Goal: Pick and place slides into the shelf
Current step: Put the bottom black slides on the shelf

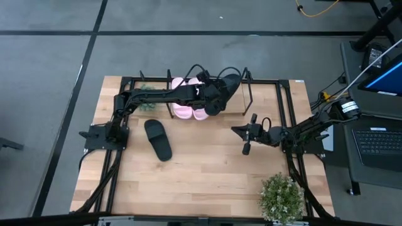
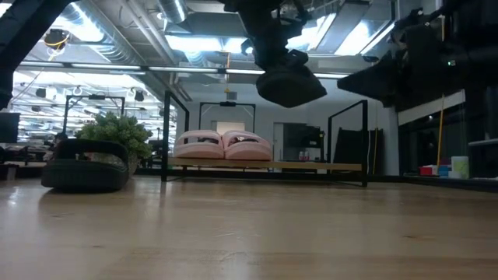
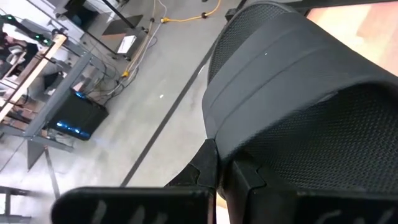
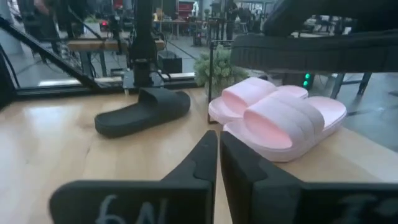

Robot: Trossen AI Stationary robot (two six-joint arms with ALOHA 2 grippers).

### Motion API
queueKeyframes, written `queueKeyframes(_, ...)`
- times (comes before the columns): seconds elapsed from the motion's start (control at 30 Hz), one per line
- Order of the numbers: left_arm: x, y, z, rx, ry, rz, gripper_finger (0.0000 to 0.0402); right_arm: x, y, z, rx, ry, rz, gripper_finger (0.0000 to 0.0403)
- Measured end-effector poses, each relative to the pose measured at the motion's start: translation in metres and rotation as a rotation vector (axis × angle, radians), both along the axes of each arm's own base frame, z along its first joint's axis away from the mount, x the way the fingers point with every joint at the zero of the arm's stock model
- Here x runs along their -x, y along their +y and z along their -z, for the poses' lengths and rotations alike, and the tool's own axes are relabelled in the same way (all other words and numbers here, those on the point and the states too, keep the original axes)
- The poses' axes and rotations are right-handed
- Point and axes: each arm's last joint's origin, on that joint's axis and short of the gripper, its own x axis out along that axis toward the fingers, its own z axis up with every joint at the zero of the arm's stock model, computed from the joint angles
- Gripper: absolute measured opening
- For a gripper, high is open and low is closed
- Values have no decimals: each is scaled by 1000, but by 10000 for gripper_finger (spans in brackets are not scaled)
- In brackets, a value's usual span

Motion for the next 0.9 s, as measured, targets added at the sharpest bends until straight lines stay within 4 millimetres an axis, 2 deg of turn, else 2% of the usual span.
queueKeyframes(0.1,0,-2,0,-3,1,2,2,-2,1,-4,79,4,-2,23)
queueKeyframes(0.27,-1,-6,0,-2,1,11,2,-15,4,-21,271,22,73,23)
queueKeyframes(0.57,2,-9,3,-13,59,-4,2,-39,3,-52,534,242,390,23)
queueKeyframes(0.77,2,-9,5,-14,53,-7,2,-53,5,-74,601,337,471,23)
queueKeyframes(0.9,2,-9,5,-14,52,-7,2,-58,6,-79,622,373,462,24)
